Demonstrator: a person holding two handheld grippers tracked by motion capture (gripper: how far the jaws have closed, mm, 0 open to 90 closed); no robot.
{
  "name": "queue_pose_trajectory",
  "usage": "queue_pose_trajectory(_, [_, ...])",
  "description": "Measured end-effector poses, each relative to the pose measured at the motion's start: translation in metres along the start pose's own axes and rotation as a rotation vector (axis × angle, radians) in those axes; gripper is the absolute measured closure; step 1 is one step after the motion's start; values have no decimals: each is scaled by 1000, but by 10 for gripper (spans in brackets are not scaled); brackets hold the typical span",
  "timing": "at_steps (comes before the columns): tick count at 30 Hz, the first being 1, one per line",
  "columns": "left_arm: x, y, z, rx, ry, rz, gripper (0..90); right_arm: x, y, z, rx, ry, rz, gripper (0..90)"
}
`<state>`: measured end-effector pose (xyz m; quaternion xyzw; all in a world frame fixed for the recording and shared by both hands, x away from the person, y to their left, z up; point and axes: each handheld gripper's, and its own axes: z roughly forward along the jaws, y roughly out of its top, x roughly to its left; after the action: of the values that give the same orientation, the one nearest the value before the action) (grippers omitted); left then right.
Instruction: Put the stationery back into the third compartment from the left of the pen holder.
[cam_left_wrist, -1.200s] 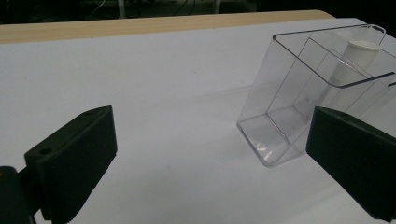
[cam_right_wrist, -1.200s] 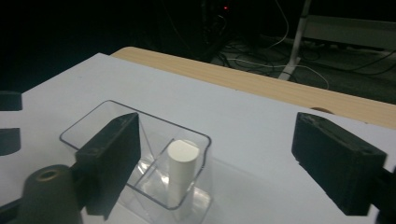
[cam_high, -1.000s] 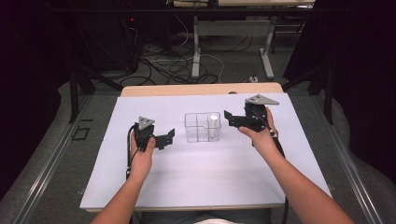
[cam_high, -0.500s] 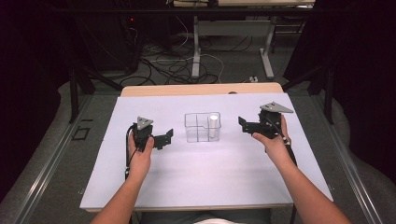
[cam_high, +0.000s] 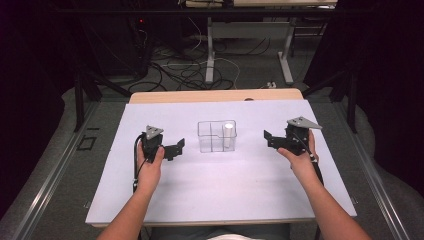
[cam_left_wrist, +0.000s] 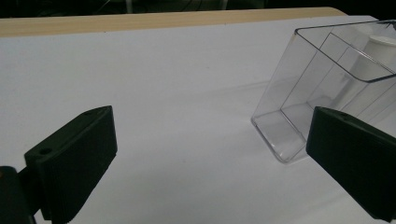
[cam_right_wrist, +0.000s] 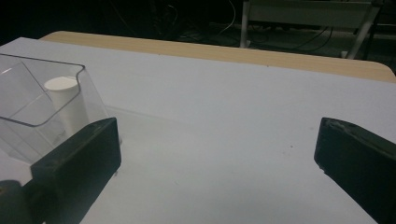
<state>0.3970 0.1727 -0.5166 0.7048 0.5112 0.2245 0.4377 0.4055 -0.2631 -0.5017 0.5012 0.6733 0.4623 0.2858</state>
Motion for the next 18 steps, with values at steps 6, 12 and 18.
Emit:
queue_pose_trajectory(6, [1, 0, 0, 4, 0, -3, 20, -12, -11, 0, 16, -20, 0, 7])
queue_pose_trajectory(12, [1, -1, 1, 10, -1, 3, 20, -26, -23, 1, 28, -65, 36, 32])
queue_pose_trajectory(18, [2, -2, 1, 14, -3, 0, 20, -34, -30, 4, 42, -81, 60, 32])
